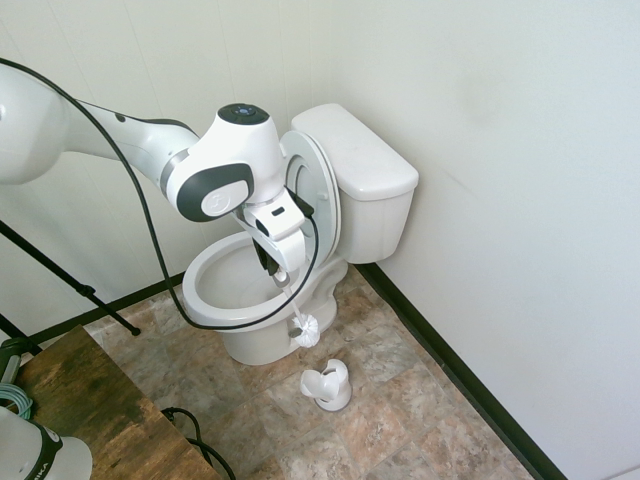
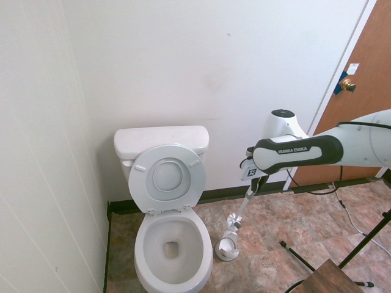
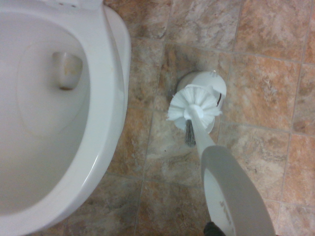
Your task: Clean the toilet
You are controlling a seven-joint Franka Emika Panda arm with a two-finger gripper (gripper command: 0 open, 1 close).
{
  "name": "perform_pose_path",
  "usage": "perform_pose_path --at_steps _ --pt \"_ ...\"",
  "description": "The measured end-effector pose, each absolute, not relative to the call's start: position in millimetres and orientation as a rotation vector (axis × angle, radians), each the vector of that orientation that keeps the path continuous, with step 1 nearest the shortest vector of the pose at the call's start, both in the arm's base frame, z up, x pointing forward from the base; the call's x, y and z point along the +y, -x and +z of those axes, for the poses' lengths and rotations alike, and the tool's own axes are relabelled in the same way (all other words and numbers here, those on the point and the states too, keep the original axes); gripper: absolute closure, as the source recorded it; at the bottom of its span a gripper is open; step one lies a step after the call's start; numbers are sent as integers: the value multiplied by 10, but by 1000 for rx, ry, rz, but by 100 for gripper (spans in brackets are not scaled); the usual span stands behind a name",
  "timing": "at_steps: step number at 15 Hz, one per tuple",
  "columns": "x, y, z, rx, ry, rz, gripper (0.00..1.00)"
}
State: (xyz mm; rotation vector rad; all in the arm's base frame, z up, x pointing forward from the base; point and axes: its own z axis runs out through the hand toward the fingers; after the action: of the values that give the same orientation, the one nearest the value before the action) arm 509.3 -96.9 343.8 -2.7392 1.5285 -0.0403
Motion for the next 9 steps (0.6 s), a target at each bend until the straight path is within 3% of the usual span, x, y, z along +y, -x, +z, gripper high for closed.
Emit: perform_pose_path --at_steps 9 --pt "-1291 -5762 2046 1716 2719 174 100"
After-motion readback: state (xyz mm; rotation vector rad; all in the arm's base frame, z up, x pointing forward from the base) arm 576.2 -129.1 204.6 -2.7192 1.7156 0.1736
